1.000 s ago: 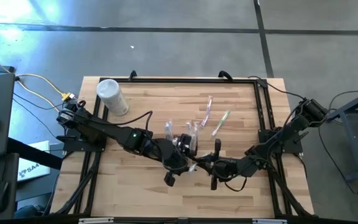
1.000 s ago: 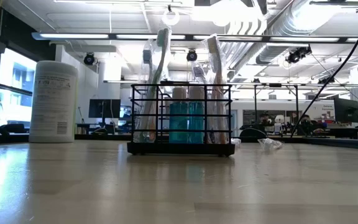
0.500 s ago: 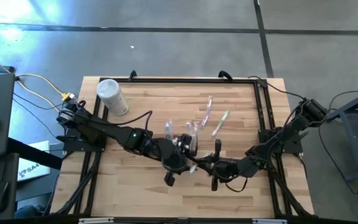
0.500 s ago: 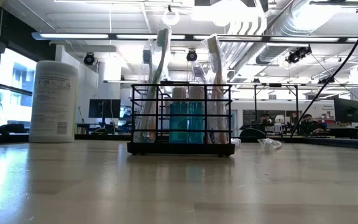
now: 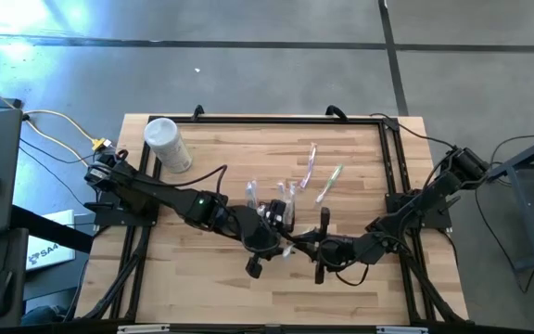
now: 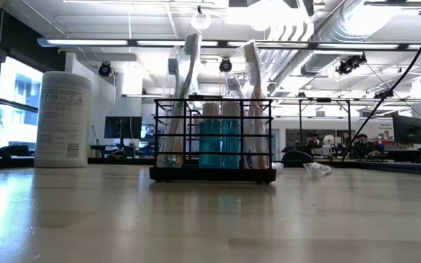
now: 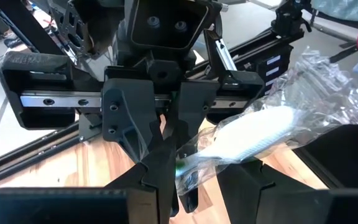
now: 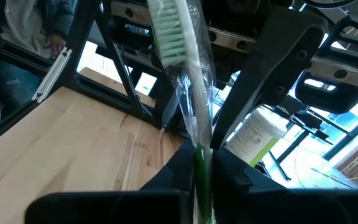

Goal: Pick & Place toothbrushing station
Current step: Put the bottom green toothbrush into the black mesh

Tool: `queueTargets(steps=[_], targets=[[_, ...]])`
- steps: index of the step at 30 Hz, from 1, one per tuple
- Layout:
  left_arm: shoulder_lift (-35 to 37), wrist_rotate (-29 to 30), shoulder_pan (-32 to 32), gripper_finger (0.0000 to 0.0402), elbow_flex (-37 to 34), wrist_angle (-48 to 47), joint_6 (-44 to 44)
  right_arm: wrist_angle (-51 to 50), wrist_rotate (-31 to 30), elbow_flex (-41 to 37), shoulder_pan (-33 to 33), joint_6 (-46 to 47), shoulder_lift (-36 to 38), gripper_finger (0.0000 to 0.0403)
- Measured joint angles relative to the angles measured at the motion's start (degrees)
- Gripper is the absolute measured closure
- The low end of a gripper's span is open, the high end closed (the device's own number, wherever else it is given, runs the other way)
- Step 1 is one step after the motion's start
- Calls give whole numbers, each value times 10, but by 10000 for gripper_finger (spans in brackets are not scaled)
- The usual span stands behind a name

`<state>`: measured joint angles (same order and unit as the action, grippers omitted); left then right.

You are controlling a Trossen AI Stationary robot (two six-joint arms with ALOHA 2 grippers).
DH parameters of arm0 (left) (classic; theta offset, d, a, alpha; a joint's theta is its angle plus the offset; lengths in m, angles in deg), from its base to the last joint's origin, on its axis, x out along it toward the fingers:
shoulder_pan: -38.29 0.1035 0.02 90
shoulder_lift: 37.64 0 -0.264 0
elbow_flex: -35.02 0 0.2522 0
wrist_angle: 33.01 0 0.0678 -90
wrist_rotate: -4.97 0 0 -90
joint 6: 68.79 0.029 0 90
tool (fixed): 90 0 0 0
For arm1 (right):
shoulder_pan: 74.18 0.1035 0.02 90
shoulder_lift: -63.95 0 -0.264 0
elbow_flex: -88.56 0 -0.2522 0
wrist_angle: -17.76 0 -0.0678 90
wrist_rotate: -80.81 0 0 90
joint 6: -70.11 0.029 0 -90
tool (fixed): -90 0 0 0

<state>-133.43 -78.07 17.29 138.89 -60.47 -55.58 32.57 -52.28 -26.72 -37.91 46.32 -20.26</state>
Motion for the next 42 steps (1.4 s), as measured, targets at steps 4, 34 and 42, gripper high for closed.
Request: queueTargets(steps=[4,34,42], targets=[[0,0,0,296,0,1,0,0,0,0,0,0,0,386],[0,15,0,297,0,-5,-60,-2,-1,0,0,0,0,386],[0,33,0,372,0,-12,-54,-5,-3,0,-1,10,0,386]])
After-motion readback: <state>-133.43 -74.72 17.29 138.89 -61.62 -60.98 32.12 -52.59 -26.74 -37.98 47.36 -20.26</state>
